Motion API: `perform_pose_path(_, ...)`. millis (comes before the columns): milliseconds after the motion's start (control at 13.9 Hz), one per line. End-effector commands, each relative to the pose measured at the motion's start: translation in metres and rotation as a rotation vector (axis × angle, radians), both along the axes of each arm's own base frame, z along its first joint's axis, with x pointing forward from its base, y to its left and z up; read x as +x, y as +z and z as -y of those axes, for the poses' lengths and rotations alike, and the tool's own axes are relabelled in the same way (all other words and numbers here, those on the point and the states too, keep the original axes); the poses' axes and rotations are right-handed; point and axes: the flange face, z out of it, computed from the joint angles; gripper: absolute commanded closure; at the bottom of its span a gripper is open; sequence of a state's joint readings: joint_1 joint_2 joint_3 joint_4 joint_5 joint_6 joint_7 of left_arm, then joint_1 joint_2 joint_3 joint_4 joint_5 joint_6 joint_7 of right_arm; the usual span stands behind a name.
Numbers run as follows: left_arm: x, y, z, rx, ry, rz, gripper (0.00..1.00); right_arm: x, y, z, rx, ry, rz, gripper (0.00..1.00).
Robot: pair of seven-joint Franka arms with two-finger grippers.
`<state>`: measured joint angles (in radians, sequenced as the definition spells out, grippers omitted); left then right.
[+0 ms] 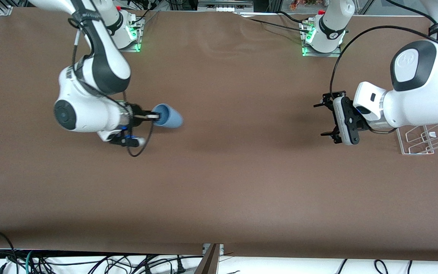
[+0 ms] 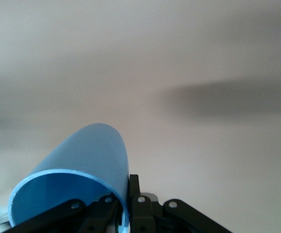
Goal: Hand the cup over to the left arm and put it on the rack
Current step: 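Lift the cup with the right gripper while the left gripper approaches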
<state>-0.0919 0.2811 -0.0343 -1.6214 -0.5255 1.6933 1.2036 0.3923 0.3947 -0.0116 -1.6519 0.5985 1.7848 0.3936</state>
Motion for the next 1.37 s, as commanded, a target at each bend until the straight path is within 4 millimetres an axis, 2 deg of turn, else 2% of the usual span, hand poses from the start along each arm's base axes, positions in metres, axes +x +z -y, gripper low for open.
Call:
perform_pose_path(0,0.003,-0.014,0.002,-0.077,-0.091,0.051,0.0,-0.001,0.021,-0.052,0.142,-0.168,-0.158,1.0)
perform_pose_path(144,0.006,-0.021,0.003,-0.103,-0.118,0.088,0.0,0.003,0.043,-0.077,0.185,-0.298,-0.261,1.0)
perform_pose_path(288,0.012,-0.036,0.006,-0.157,-0.141,0.12,0.0,-0.005,0.064,-0.109,0.164,-0.387,-0.339,1.0)
perform_pose_path(433,0.014,-0.045,0.023,-0.207,-0.202,0.167,0.0,-0.011,0.084,-0.137,0.127,-0.49,-0.404,1.0)
perform_pose_path(577,0.011,-0.041,0.037,-0.217,-0.225,0.178,0.0,-0.012,0.097,-0.154,0.097,-0.615,-0.473,1.0)
perform_pose_path(865,0.001,-0.032,0.065,-0.237,-0.277,0.182,0.0,-0.012,0.118,-0.17,0.1,-0.804,-0.586,1.0)
perform_pose_path(1082,-0.013,-0.009,0.094,-0.258,-0.332,0.211,0.0,-0.01,0.125,-0.175,0.142,-0.879,-0.663,1.0)
perform_pose_path(1298,-0.019,0.012,0.1,-0.259,-0.334,0.235,0.0,-0.011,0.129,-0.18,0.146,-0.924,-0.681,1.0)
